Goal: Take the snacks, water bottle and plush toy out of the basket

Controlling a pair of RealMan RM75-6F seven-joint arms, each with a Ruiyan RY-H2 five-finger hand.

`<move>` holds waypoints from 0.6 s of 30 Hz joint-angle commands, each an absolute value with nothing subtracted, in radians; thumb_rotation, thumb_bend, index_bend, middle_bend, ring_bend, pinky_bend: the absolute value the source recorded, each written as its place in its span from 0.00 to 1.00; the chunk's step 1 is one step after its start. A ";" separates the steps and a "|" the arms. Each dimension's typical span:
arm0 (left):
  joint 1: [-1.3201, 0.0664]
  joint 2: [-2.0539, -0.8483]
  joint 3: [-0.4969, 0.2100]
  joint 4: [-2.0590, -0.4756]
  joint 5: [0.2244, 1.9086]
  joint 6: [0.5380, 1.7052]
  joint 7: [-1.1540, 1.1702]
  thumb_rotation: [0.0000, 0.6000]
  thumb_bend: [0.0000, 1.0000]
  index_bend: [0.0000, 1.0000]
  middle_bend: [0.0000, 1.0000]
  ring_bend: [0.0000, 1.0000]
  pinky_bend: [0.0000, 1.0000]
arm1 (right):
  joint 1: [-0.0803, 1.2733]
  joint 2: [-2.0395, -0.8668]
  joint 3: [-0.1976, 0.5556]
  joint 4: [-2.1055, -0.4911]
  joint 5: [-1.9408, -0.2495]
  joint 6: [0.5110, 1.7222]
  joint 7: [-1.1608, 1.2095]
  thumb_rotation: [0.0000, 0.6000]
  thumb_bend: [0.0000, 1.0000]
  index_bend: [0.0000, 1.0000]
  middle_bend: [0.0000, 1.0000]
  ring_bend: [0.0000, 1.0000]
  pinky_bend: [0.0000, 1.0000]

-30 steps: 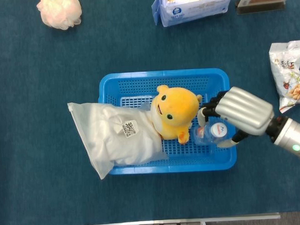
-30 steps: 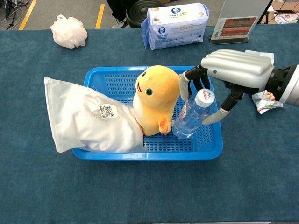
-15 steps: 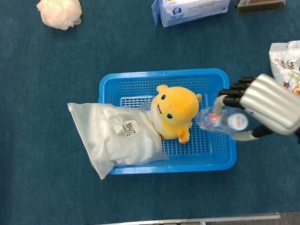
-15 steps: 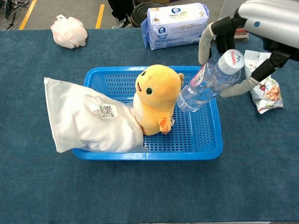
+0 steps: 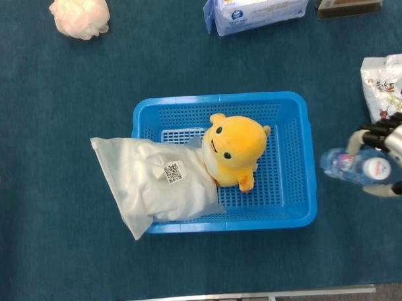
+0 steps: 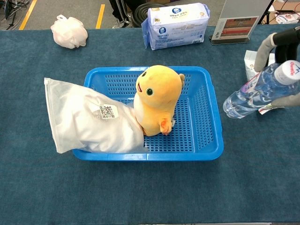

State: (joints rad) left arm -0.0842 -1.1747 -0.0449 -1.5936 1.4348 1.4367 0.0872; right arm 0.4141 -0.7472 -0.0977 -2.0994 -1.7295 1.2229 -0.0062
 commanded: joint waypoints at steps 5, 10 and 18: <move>-0.089 -1.174 -0.045 -1.601 1.431 1.432 0.098 1.00 0.25 0.43 0.38 0.33 0.52 | 0.353 -0.757 -0.124 -2.050 -1.671 1.215 -0.027 1.00 0.00 0.64 0.57 0.49 0.54; -0.093 -1.174 -0.046 -1.604 1.431 1.428 0.104 1.00 0.25 0.43 0.38 0.33 0.52 | 0.337 -0.744 -0.128 -2.047 -1.637 1.189 -0.040 1.00 0.00 0.51 0.46 0.39 0.54; -0.099 -1.176 -0.046 -1.604 1.429 1.423 0.107 1.00 0.25 0.43 0.38 0.33 0.52 | 0.334 -0.724 -0.116 -2.052 -1.628 1.163 -0.028 1.00 0.00 0.29 0.28 0.25 0.49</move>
